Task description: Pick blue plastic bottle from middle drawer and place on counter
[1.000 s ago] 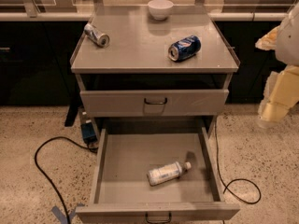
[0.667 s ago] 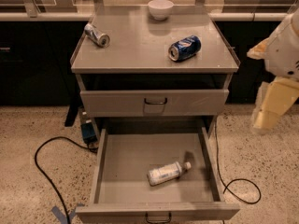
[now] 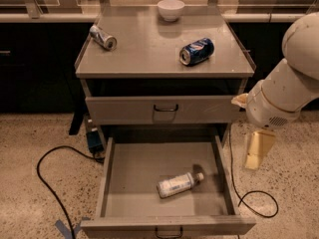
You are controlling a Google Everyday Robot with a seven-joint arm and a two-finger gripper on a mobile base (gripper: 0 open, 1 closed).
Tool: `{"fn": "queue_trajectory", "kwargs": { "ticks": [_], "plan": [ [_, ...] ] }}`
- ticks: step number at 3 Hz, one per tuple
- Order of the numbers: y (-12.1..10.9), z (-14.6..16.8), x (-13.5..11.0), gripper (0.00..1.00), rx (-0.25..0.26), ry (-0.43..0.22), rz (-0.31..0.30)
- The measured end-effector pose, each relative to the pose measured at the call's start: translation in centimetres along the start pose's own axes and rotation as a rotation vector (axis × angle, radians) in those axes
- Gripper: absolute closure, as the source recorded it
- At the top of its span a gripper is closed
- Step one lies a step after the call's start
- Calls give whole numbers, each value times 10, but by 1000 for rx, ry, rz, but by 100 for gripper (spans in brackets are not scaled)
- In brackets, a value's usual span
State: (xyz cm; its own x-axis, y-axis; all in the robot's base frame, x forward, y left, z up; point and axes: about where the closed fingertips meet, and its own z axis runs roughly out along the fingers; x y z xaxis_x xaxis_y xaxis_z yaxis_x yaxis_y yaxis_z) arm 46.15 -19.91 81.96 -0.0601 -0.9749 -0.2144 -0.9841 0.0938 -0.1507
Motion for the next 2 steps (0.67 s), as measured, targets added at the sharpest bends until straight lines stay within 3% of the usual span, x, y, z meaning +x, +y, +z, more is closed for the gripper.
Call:
{"fn": "queue_trajectory", "kwargs": {
  "ticks": [1, 2],
  "plan": [
    [0, 0, 0, 0, 0, 0, 0],
    [8, 28, -11, 0, -39, -9, -32]
  ]
}}
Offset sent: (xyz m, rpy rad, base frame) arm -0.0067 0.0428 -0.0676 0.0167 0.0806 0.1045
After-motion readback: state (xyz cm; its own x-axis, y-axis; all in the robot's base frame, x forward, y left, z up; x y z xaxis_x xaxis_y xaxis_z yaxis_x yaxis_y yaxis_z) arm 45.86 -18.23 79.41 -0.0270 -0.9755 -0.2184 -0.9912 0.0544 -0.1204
